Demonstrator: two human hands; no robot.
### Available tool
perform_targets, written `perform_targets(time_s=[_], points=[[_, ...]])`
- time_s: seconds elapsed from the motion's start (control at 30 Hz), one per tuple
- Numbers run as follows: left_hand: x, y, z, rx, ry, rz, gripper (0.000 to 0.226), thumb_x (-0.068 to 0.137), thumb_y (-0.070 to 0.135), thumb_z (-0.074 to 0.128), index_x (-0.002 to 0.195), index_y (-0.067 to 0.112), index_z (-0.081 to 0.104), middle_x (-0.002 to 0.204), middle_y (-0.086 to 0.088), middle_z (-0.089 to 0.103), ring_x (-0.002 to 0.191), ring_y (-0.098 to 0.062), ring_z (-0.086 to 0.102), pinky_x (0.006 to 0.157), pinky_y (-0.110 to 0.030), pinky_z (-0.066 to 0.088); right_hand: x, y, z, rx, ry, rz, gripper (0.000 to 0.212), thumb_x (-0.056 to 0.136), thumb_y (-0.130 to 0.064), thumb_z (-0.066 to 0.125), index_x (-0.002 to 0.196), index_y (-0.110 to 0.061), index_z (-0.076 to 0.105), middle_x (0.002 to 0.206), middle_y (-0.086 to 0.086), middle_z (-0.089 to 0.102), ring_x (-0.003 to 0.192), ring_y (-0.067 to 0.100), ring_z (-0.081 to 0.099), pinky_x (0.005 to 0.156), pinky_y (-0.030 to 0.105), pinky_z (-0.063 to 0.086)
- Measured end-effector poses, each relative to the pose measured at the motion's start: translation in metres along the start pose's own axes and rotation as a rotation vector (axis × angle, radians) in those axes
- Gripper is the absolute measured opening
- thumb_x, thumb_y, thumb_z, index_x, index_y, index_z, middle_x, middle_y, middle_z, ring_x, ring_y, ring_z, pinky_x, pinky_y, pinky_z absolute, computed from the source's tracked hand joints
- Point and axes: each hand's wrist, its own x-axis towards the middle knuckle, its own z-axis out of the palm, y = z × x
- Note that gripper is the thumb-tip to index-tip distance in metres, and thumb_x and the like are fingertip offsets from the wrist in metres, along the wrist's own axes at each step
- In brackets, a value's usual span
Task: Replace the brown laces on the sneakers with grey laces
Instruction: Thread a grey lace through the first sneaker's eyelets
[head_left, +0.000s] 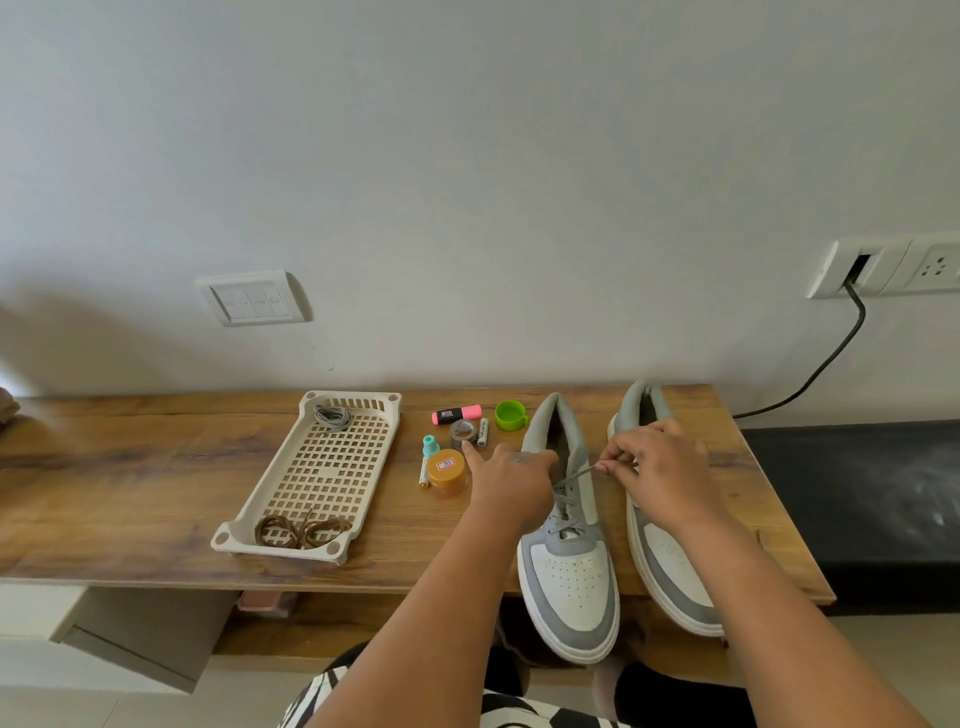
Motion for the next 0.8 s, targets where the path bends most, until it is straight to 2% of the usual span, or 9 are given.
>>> perform_targets(time_s=[0.07,0.13,0.2,0.3,0.37,0.47,0.6,0.7,0.8], points=[[-0.001,-0.003,0.001,-0.117,-0.051,0.022,0.036,0.093,0.008,0.043,0.125,0.023,0.044,0.118,-0.008,0.060,0.118,-0.029,0.049,0.111,-0.068,0.021,0.000,0.004,-0.005,0.038,-0.094,0.036,0.014,0.082,-0.045,0.072,0.086,-0.036,0.062,0.073,-0.015,0.059,0.094,0.011,0.046,0.082,0.036,0.037],[-0.004,-0.008,0.001,-0.346,-0.094,0.041,0.046,0.093,0.006,0.045,0.135,0.021,0.032,0.110,-0.009,0.059,0.098,-0.025,0.058,0.094,-0.047,0.047,0.001,0.008,-0.012,0.105,-0.180,0.077,0.022,0.082,-0.046,0.072,0.093,-0.034,0.059,0.075,-0.008,0.059,0.081,0.012,0.051,0.073,0.031,0.043],[-0.008,-0.011,0.000,-0.472,-0.121,0.056,0.052,0.096,0.010,0.049,0.141,0.019,0.024,0.099,-0.007,0.058,0.081,-0.018,0.058,0.072,-0.031,0.049,0.002,0.009,-0.020,0.274,-0.190,0.162,0.020,0.086,-0.039,0.071,0.100,-0.030,0.060,0.083,-0.001,0.058,0.076,0.012,0.053,0.063,0.024,0.041],[-0.012,-0.011,0.000,-0.550,-0.135,-0.035,0.061,0.096,0.018,0.058,0.142,0.012,0.019,0.110,-0.013,0.063,0.092,-0.021,0.064,0.076,-0.031,0.053,0.004,0.011,-0.025,0.681,-0.085,0.360,0.018,0.090,-0.030,0.068,0.107,-0.026,0.064,0.097,0.002,0.060,0.090,0.017,0.058,0.077,0.031,0.051],[-0.014,-0.009,0.003,-0.577,-0.188,-0.091,0.058,0.096,0.017,0.059,0.140,0.007,0.023,0.116,-0.016,0.063,0.098,-0.024,0.065,0.079,-0.031,0.054,0.003,0.015,-0.027,0.797,-0.002,0.444,0.014,0.091,-0.026,0.067,0.104,-0.029,0.065,0.108,0.004,0.064,0.102,0.021,0.060,0.085,0.038,0.052],[-0.021,-0.008,-0.004,-0.498,-0.259,-0.087,0.030,0.100,0.021,0.051,0.126,0.005,0.051,0.112,-0.013,0.065,0.100,-0.025,0.065,0.078,-0.031,0.051,-0.007,0.019,-0.032,0.787,0.029,0.487,0.010,0.093,-0.023,0.065,0.100,-0.030,0.065,0.108,0.007,0.065,0.101,0.024,0.062,0.082,0.041,0.054],[-0.032,-0.015,-0.023,-0.444,-0.213,-0.117,0.032,0.103,0.026,0.044,0.112,0.007,0.068,0.112,-0.011,0.064,0.105,-0.025,0.060,0.090,-0.037,0.049,-0.025,0.012,-0.043,0.525,-0.075,0.385,0.009,0.096,-0.025,0.060,0.103,-0.027,0.065,0.097,0.000,0.062,0.091,0.018,0.059,0.075,0.034,0.050],[-0.049,-0.011,-0.035,-0.683,-0.211,-0.104,0.028,0.102,0.024,0.045,0.100,0.008,0.068,0.095,-0.006,0.060,0.086,-0.020,0.056,0.081,-0.035,0.047,-0.040,-0.007,-0.049,0.457,-0.164,0.294,0.009,0.096,-0.026,0.060,0.103,-0.030,0.064,0.097,-0.006,0.061,0.091,0.012,0.057,0.066,0.025,0.044],[-0.062,0.003,-0.045,-1.002,-0.082,-0.060,0.027,0.101,0.024,0.048,0.085,0.013,0.065,0.074,0.001,0.052,0.067,-0.014,0.043,0.068,-0.030,0.038,-0.054,-0.030,-0.044,0.419,-0.205,0.164,0.017,0.092,-0.026,0.066,0.106,-0.033,0.061,0.094,-0.010,0.063,0.088,0.005,0.059,0.068,0.019,0.045]])
